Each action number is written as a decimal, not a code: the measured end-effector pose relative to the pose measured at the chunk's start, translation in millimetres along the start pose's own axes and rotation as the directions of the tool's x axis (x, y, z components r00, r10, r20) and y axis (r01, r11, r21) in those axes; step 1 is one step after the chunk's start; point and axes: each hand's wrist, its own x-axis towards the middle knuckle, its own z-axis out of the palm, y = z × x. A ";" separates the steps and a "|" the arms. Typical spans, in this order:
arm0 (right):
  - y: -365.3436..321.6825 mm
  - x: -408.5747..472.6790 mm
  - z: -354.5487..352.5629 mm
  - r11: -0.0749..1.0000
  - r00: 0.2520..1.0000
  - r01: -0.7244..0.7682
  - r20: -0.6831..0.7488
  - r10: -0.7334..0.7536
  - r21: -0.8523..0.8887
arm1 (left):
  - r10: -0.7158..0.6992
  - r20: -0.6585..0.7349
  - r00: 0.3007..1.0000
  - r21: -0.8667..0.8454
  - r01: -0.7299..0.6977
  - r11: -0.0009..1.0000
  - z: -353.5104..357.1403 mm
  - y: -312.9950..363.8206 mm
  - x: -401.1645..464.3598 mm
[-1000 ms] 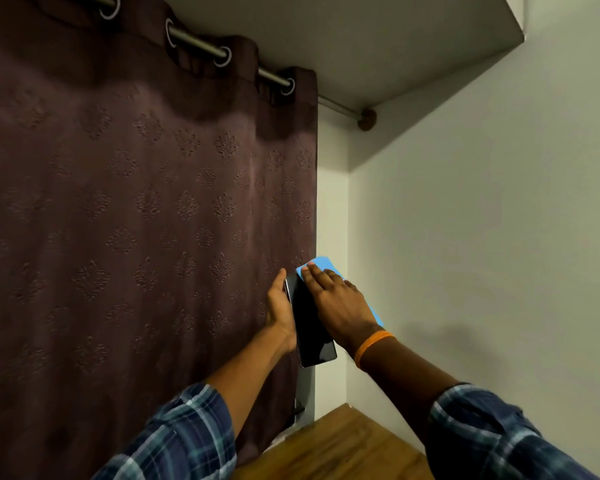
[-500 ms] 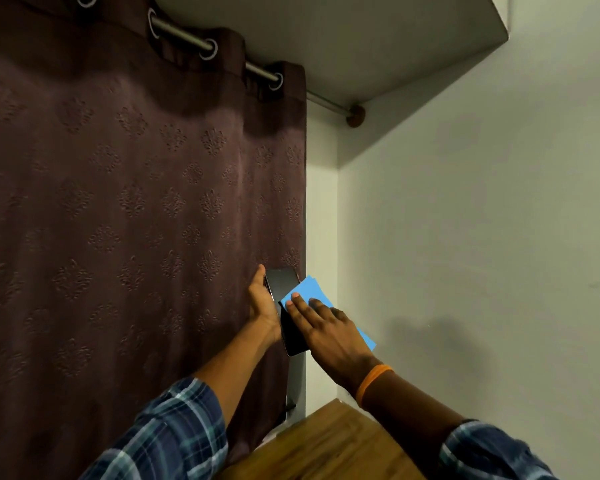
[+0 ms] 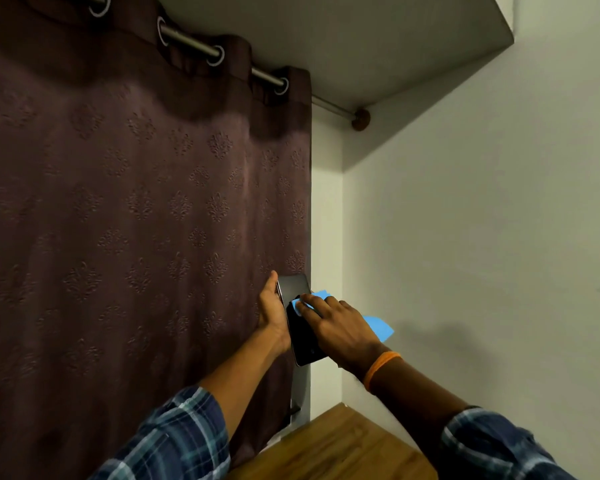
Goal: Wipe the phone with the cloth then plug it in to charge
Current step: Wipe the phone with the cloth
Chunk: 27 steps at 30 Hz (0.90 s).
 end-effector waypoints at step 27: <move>48.6 17.4 -21.8 0.198 0.594 -0.584 0.248 0.766 0.787 | -0.003 0.031 0.999 -0.032 0.004 0.999 -10.7 -0.3 -5.2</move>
